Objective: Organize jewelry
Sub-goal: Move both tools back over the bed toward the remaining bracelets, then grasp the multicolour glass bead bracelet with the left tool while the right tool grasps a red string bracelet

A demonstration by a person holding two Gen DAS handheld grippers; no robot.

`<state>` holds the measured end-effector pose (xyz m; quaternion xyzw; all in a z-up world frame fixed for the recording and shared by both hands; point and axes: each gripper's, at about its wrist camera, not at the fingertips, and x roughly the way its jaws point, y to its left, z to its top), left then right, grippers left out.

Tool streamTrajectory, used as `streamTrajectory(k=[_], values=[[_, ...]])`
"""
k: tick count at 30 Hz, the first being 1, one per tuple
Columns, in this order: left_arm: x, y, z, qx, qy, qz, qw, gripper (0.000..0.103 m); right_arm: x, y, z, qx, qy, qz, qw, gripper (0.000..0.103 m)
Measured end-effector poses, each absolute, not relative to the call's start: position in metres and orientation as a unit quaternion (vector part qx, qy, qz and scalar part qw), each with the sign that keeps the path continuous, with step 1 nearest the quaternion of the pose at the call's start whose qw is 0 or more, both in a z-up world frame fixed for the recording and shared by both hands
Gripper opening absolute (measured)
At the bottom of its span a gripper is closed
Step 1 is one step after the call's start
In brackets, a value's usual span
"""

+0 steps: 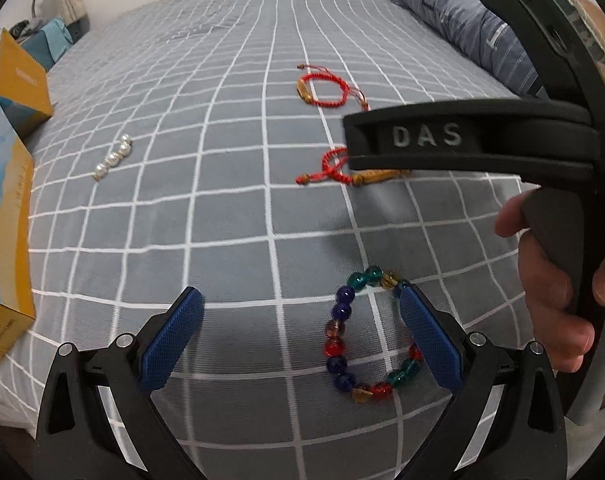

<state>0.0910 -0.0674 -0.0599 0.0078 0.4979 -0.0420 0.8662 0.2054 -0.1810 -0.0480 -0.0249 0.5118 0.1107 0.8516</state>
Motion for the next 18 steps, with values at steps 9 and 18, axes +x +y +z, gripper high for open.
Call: streamTrajectory(k=[9, 18], values=[[0.092, -0.075, -0.073, 0.027, 0.494, -0.022, 0.869, 0.096, 0.211, -0.175, -0.066, -0.033, 0.528, 0.110, 0.842, 0.085], [0.075, -0.079, -0.069, 0.030, 0.489, -0.025, 0.871, 0.059, 0.208, -0.187, -0.066, -0.030, 0.530, 0.101, 0.841, 0.052]])
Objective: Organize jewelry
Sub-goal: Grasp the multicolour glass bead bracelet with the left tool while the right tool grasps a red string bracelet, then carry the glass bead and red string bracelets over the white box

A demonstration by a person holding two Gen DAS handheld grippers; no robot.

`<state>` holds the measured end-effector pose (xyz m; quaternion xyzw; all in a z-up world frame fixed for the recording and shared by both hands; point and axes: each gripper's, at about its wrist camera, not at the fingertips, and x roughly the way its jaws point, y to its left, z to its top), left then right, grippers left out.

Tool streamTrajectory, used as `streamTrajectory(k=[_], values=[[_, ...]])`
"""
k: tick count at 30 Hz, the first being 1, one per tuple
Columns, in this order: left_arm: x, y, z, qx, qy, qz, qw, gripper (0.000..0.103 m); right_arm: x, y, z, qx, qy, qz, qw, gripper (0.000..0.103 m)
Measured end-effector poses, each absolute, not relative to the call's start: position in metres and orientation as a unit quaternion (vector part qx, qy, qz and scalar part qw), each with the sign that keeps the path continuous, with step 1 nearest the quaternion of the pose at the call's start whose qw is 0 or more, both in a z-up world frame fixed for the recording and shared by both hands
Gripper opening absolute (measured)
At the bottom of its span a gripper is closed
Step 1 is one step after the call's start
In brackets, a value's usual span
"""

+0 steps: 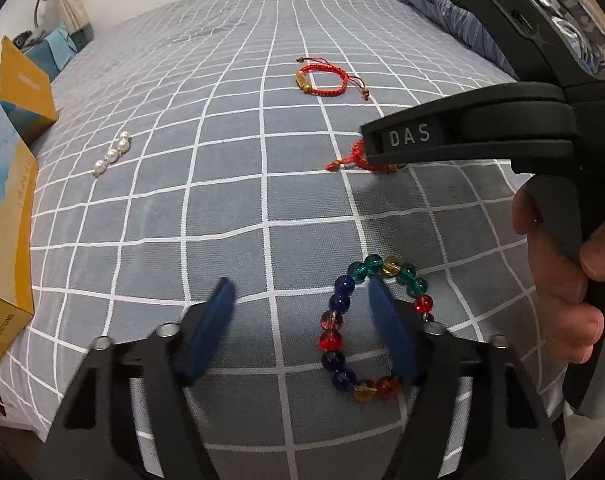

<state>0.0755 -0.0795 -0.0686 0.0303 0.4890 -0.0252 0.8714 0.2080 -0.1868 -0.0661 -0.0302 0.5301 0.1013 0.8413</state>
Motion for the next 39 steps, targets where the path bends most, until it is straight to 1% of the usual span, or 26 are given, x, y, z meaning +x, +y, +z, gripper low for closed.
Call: streamTrajectory(k=[2, 3, 4, 5, 7, 10, 25, 39], values=[[0.073, -0.081, -0.067, 0.032, 0.488, -0.026, 0.872, 0.046, 0.207, -0.187, -0.065, -0.031, 0.529, 0.098, 0.842, 0.040], [0.072, -0.080, -0.067, 0.032, 0.489, -0.027, 0.871, 0.042, 0.207, -0.188, -0.065, -0.031, 0.529, 0.096, 0.843, 0.038], [0.071, -0.080, -0.066, 0.034, 0.489, -0.027, 0.871, 0.034, 0.207, -0.188, -0.064, -0.031, 0.529, 0.095, 0.843, 0.032], [0.070, -0.080, -0.065, 0.038, 0.489, -0.027, 0.871, 0.023, 0.207, -0.189, -0.064, -0.031, 0.529, 0.093, 0.843, 0.027], [0.068, -0.079, -0.063, 0.044, 0.488, -0.026, 0.872, 0.012, 0.206, -0.191, -0.063, -0.031, 0.528, 0.088, 0.844, 0.019], [0.067, -0.075, -0.060, 0.038, 0.486, -0.032, 0.873, 0.010, 0.206, -0.193, -0.061, -0.026, 0.527, 0.084, 0.845, 0.007], [0.073, -0.071, -0.047, 0.030, 0.474, -0.040, 0.879, 0.009, 0.202, -0.197, -0.050, -0.013, 0.505, 0.084, 0.859, 0.004], [0.070, -0.067, 0.006, 0.012, 0.450, -0.058, 0.891, 0.009, 0.188, -0.200, -0.015, 0.014, 0.477, 0.088, 0.874, 0.004]])
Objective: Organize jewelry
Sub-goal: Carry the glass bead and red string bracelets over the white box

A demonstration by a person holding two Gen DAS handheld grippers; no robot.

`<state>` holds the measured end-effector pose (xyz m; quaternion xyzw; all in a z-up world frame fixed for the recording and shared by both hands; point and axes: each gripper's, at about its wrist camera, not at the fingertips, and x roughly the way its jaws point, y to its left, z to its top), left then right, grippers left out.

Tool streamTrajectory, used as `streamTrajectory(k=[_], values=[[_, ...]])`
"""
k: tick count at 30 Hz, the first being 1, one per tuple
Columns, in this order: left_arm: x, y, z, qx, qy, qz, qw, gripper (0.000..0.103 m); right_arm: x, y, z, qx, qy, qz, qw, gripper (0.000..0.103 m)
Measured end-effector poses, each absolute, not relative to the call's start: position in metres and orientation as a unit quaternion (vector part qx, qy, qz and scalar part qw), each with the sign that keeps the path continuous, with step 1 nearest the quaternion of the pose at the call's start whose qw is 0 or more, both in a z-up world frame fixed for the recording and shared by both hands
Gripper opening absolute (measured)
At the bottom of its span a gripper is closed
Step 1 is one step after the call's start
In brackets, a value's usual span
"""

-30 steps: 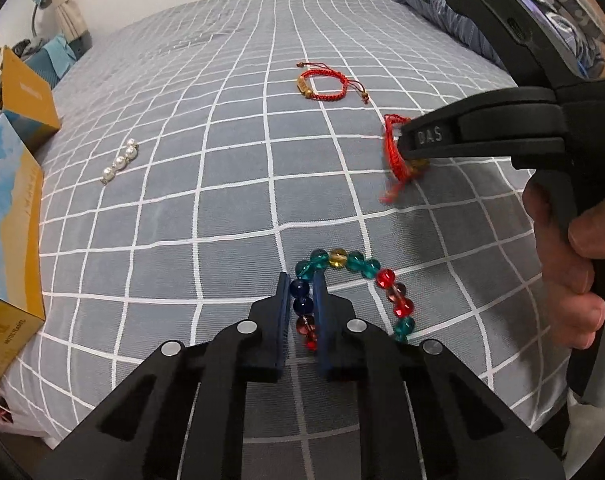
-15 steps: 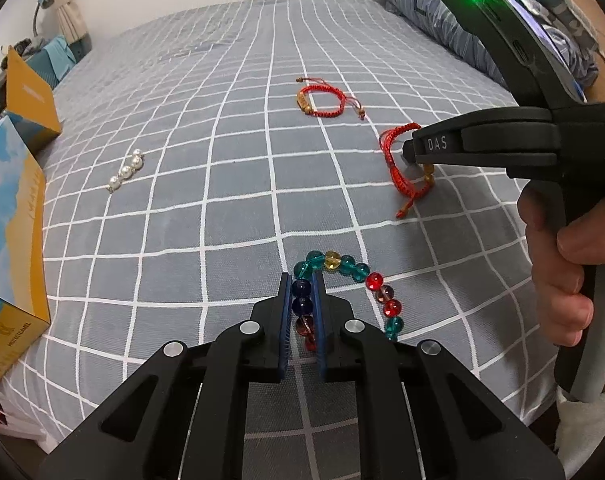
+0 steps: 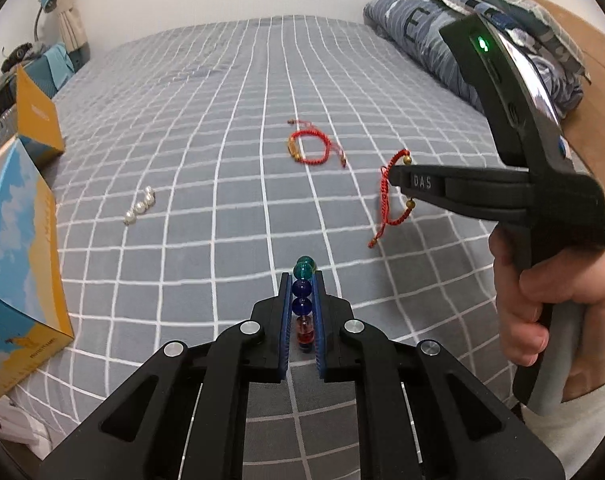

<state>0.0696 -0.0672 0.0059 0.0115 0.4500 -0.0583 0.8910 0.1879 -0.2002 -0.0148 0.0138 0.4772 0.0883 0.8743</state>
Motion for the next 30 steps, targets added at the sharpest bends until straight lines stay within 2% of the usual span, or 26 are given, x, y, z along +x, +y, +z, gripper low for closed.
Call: streamTrajectory(k=[19, 30], values=[[0.089, -0.033, 0.111, 0.005, 0.377, -0.022, 0.926, 0.009, 0.161, -0.196, 0.086, 0.000, 0.402, 0.070, 0.913, 0.004], [0.085, -0.005, 0.123, -0.005, 0.365, 0.006, 0.931, 0.009, 0.145, -0.176, 0.111, -0.011, 0.369, 0.064, 0.927, 0.004]])
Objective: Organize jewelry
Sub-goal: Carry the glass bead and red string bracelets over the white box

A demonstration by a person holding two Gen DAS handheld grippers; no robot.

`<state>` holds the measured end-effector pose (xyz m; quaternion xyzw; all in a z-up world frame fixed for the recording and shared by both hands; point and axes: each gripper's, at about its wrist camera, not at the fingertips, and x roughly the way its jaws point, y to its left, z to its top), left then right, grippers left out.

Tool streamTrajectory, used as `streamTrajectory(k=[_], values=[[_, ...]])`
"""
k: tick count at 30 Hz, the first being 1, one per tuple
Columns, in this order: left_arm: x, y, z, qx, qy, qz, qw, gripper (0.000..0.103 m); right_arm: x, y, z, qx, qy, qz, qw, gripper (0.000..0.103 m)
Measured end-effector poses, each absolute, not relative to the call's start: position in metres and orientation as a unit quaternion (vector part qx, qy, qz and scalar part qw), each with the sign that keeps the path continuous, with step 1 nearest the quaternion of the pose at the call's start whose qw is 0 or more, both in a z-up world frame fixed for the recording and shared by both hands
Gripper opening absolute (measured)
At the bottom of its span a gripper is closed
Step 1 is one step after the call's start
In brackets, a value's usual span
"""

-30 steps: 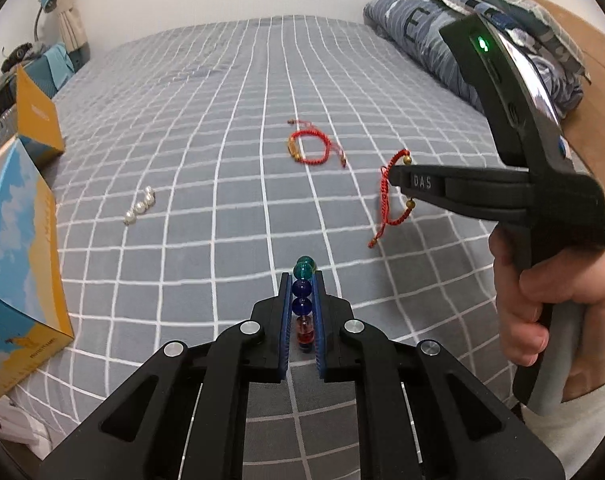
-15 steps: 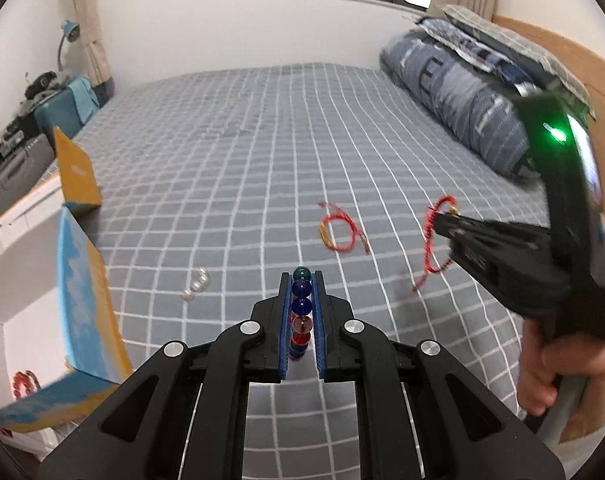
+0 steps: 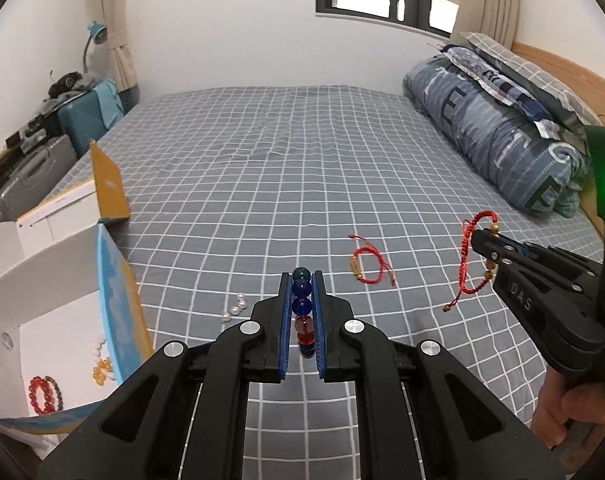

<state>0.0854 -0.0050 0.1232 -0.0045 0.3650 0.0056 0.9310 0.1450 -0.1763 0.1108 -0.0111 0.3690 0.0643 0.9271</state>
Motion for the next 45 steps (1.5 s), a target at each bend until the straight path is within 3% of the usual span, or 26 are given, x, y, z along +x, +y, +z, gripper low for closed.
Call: streamTrajectory(k=[13, 27, 45], values=[[0.067, 0.049, 0.143, -0.009, 0.345, 0.043, 0.938, 0.009, 0.134, -0.122, 0.133, -0.031, 0.348, 0.087, 0.933, 0.004], [0.013, 0.182, 0.159, -0.037, 0.332, 0.140, 0.932, 0.009, 0.109, 0.029, 0.151, -0.070, 0.324, 0.180, 0.926, 0.004], [-0.032, 0.336, 0.104, -0.087, 0.391, 0.250, 0.881, 0.009, 0.076, 0.224, 0.095, -0.153, 0.366, 0.288, 0.871, 0.004]])
